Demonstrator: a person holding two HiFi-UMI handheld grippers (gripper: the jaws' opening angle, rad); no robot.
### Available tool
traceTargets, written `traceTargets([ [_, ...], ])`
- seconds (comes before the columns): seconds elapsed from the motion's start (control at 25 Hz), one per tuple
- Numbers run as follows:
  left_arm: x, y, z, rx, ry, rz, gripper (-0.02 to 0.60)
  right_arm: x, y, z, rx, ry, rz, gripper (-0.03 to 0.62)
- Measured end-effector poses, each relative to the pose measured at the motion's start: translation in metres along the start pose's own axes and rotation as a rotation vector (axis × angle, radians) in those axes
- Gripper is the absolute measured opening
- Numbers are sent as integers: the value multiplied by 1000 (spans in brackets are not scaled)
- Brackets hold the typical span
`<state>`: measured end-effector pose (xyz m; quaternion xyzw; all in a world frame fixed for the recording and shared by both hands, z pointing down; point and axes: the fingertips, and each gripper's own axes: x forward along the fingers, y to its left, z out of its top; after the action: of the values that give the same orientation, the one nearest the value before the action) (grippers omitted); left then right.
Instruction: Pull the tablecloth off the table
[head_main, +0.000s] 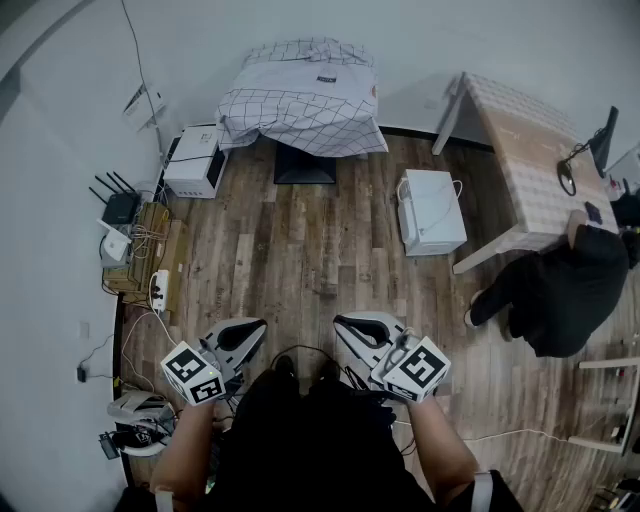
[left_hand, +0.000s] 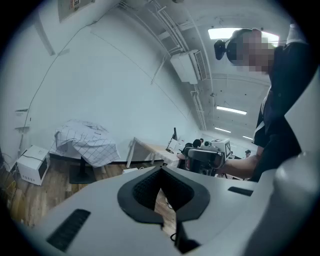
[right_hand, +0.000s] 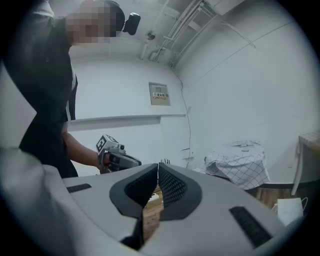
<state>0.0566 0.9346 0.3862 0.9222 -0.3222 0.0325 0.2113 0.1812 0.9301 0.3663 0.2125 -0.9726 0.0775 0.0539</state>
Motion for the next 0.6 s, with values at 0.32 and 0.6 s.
traceTargets([
  [0.32, 22, -22, 0, 14, -29, 10, 6, -22, -3, -9, -6, -15, 40, 23],
  [0.6, 23, -30, -7, 34, -3, 32, 6, -18, -5, -17, 21, -19, 82, 24],
])
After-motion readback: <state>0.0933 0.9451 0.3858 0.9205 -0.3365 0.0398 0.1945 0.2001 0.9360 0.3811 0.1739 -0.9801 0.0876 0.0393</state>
